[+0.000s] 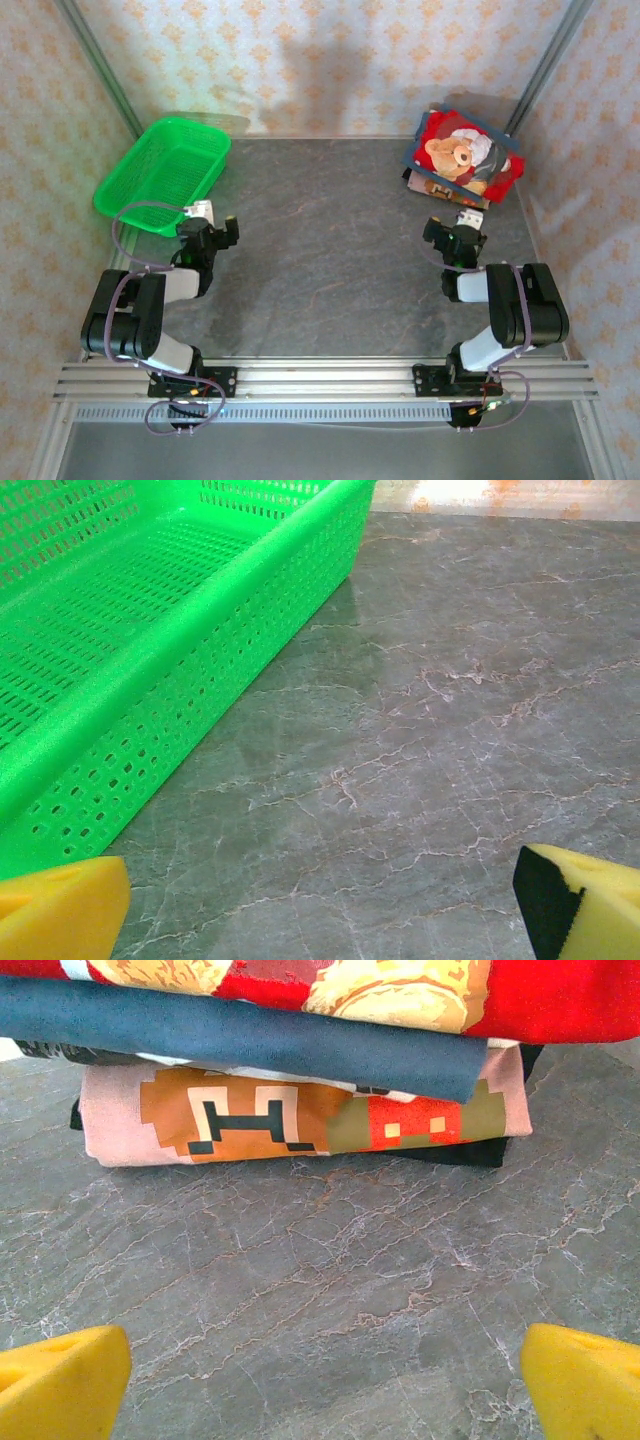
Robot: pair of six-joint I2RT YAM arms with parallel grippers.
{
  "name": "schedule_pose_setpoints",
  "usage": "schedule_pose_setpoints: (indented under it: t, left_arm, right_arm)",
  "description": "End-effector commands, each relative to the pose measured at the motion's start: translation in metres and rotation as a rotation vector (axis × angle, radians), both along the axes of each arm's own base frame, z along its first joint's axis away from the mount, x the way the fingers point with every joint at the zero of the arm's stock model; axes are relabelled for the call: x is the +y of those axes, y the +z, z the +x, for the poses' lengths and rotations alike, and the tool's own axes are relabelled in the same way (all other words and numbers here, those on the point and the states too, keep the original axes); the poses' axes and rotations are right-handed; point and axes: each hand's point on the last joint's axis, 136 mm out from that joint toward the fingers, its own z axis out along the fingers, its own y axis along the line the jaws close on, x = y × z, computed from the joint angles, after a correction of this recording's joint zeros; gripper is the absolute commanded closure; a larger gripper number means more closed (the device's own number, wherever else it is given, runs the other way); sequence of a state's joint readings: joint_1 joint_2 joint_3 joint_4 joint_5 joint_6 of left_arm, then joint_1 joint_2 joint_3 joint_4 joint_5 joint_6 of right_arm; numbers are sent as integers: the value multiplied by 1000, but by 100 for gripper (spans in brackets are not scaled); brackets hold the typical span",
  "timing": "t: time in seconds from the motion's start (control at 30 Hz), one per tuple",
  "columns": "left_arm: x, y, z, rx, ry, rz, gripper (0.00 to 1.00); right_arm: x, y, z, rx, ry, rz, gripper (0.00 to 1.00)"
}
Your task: Fold and stack the t-shirts
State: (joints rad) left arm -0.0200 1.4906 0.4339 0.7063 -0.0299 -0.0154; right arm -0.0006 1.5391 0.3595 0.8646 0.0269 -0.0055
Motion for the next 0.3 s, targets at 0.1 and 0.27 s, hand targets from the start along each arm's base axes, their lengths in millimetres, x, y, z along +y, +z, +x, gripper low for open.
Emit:
schedule_pose_setpoints:
  t: [0.1,0.27]
  left_arm:
    - [-1,3,1,-17,-7,28,0]
    - [-1,2,1,-16,-7,28,0]
  right_arm:
    - [0,12,9,-36,5,-10,1]
    - [0,13,7,-45,7,-11,1]
